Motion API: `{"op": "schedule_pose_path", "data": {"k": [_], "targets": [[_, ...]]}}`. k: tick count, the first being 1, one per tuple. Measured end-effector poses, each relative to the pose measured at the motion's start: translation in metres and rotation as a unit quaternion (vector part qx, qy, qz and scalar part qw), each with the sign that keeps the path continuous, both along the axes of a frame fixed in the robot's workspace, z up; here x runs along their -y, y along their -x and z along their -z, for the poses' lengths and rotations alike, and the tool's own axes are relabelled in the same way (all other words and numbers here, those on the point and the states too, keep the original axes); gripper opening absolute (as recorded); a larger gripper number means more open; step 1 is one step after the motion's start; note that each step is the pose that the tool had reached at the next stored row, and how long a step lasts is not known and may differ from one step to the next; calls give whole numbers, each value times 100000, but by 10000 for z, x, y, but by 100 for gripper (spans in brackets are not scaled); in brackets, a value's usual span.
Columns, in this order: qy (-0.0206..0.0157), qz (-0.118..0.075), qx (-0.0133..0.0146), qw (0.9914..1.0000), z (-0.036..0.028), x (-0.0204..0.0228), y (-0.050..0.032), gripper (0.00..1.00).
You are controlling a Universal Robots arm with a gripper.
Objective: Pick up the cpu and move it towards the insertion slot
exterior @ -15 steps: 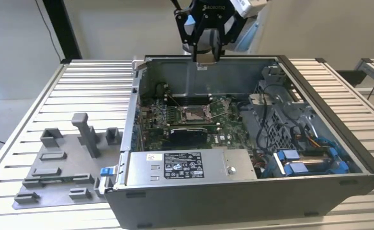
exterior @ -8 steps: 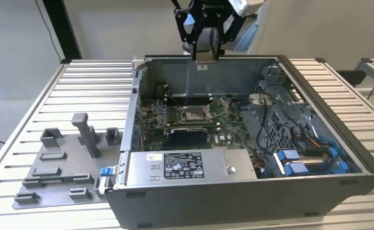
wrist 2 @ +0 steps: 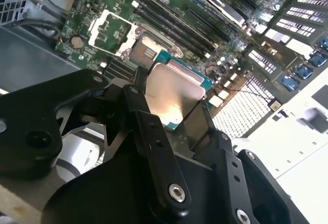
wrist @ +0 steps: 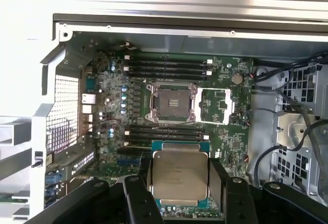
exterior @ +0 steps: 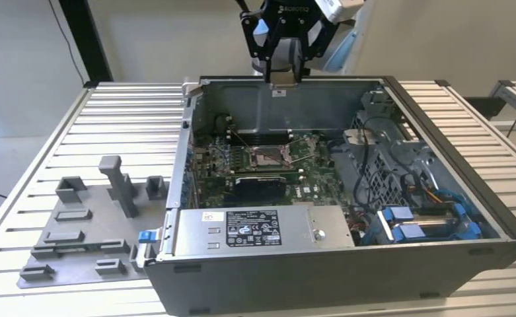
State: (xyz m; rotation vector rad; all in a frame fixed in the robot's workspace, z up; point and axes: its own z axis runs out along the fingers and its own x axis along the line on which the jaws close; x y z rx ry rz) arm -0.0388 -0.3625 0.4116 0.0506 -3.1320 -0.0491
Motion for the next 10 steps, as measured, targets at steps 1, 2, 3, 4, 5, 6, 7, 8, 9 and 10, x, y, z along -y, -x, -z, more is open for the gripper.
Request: {"op": "schedule_pose_path", "data": {"k": [1, 2, 3, 4, 5, 6, 7, 8, 9, 10], "targets": [[6, 0, -3, 100000, 1, -3, 0, 0], [4, 1, -1, 100000, 3, -6, 0, 0], [-1, 1, 0, 100000, 6, -10, 0, 0], [-1, 2, 0, 100000, 8, -14, 0, 0], [3, -1, -2, 100000, 11, -17, 0, 0], [3, -2, -2, 100000, 13, -20, 0, 0], [2, -1, -2, 100000, 16, -24, 0, 0], [3, 0, -4, 100000, 18, -28, 0, 0], [-1, 0, -2, 100000, 21, -31, 0, 0], [3, -2, -2, 100000, 23, -34, 0, 0]]}}
